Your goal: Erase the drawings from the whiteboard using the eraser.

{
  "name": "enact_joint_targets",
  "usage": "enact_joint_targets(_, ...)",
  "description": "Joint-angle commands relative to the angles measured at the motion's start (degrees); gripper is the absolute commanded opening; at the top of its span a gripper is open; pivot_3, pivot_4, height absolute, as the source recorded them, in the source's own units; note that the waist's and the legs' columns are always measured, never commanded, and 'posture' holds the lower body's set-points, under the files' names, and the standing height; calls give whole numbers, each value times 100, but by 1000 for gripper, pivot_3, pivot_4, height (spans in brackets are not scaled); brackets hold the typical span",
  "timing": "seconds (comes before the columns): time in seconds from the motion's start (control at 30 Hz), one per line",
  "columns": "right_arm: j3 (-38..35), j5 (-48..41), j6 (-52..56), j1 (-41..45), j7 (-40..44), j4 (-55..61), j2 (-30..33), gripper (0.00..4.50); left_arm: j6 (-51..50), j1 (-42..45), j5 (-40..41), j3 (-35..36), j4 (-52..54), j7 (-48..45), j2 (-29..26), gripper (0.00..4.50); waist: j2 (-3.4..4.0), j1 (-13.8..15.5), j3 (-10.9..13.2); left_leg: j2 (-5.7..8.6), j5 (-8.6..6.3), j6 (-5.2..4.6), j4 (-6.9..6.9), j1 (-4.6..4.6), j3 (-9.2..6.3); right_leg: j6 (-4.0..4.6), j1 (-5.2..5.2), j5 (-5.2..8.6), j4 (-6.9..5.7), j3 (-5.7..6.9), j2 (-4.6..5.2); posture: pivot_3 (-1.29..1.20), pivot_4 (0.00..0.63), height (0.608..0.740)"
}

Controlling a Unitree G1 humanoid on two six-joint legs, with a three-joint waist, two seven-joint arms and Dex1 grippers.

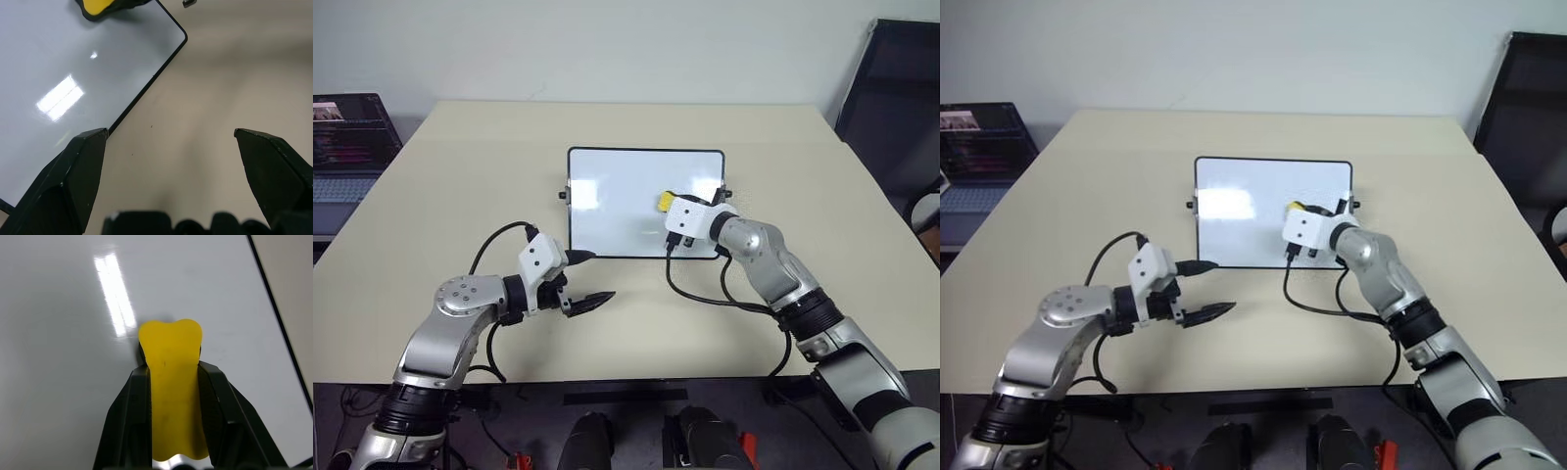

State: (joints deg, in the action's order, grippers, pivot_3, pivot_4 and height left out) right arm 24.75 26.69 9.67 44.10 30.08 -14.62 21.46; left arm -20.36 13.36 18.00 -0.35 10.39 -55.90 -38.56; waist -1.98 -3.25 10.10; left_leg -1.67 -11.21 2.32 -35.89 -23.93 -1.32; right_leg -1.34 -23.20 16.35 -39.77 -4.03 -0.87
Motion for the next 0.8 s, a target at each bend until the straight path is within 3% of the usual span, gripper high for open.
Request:
enact_joint_targets(0.03, 240, 62, 164, -183, 519, 234, 43, 951, 118, 32, 77, 3, 76, -47, 23, 4500, 0, -1, 0, 0, 0, 0, 0, 0, 1, 0, 0, 0, 0, 0, 0, 0, 150, 740)
enact_joint_targets(0.2, 265, 121, 219, -340, 647, 504, 37, 951, 202, 13, 65, -26, 12, -51, 49, 4500, 0, 2, 0, -1, 0, 0, -5, 2, 1, -1, 2, 0, -1, 0, 0, 0, 150, 740)
enact_joint_targets(0.37, -483, -383, 677, -441, 273, 1019, -242, 951, 280, 114, 30, -58, -66, -35, 104, 4500, 1, 8, 1, -1, 1, 0, -5, 0, 0, -1, 1, 0, -2, 2, 0, 0, 150, 740)
enact_joint_targets(0.6, -2160, -1713, 3053, -1656, 268, 3736, -880, 951, 228, 686, 234, -97, -293, -123, 320, 4500, 2, 93, 2, 1, -3, 6, 0, -18, -17, 0, -3, 1, 6, 5, -1, 0, 150, 740)
enact_joint_targets(0.8, -3022, -1818, 4668, -2771, -255, 5390, -904, 951, 341, 1354, 200, -375, -764, -518, 486, 4500, 2, 150, 1, 4, -3, 6, -3, -21, -15, -3, 1, 2, 23, 20, -1, 0, 150, 740)
